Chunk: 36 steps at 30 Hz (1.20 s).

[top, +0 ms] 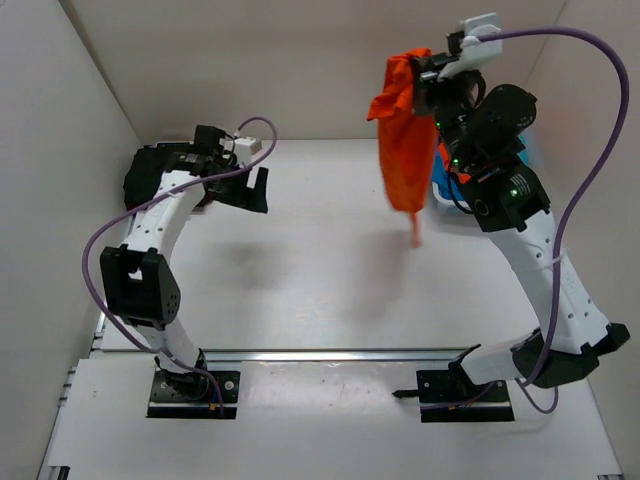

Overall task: Fold and stack the t-shirts
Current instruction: Move the tshirt to the center of the board

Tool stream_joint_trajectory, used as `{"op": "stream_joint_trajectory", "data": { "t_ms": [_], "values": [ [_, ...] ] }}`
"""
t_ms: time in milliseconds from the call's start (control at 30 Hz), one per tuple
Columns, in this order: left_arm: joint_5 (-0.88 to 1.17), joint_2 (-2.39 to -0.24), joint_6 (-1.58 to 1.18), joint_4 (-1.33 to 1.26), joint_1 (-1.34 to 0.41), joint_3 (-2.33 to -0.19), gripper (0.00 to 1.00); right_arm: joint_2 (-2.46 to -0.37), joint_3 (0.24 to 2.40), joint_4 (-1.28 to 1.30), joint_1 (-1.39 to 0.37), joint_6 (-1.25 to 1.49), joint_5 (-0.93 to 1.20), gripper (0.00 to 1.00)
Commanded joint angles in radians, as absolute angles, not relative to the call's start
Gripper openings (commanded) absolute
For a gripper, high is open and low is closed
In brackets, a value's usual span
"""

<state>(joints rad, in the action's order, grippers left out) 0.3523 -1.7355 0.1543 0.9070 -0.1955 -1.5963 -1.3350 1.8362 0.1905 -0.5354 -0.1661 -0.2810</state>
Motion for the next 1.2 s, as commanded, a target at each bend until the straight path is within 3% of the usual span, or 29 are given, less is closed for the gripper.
{"op": "stream_joint_trajectory", "data": {
  "t_ms": [0, 100, 200, 400, 467, 500, 533, 633, 767, 1000, 1167],
  "values": [
    [0.342, -1.635, 0.108, 0.873, -0.131, -1.58, 0.97, -1.409, 2.023, 0.146, -0.664, -0.287, -0.268, 0.0],
    [0.33, -1.614, 0.078, 0.865, -0.066, -1.565, 0.97, -1.517, 2.186, 0.224, -0.647, -0.194, -0.226, 0.0],
    [0.269, -1.582, 0.08, 0.853, -0.034, -1.557, 0.98, -1.505, 2.131, 0.253, -0.563, -0.099, -0.183, 0.0],
    [0.161, -1.526, 0.147, 0.845, -0.046, -1.546, 0.98, -1.327, 1.537, 0.175, -0.45, 0.234, -0.012, 0.0],
    [0.16, -1.529, 0.185, 0.854, -0.069, -1.54, 0.99, -1.313, 1.409, 0.208, -0.41, 0.371, 0.102, 0.2],
    [0.158, -1.529, 0.21, 0.865, -0.075, -1.542, 0.99, -1.319, 1.341, 0.248, -0.382, 0.391, 0.129, 0.41],
    [0.166, -1.54, 0.233, 0.886, -0.099, -1.533, 0.98, -1.334, 1.312, 0.262, -0.358, 0.428, 0.18, 0.54],
    [0.112, -1.504, 0.357, 0.92, -0.243, -1.464, 0.97, -1.361, 1.227, 0.365, -0.351, 0.416, 0.201, 0.7],
    [-0.147, -1.418, 0.486, 0.856, -0.518, -1.21, 0.96, -1.335, 1.125, 0.419, -0.35, 0.408, 0.141, 0.74],
    [-0.245, -1.516, 0.362, 0.758, -0.344, -1.077, 0.96, -1.338, 0.979, 0.401, -0.383, 0.402, 0.155, 0.72],
    [-0.201, -1.511, 0.376, 0.638, -0.368, -1.013, 0.98, -1.436, 0.988, 0.399, -0.466, 0.383, 0.15, 0.71]
  ]
}}
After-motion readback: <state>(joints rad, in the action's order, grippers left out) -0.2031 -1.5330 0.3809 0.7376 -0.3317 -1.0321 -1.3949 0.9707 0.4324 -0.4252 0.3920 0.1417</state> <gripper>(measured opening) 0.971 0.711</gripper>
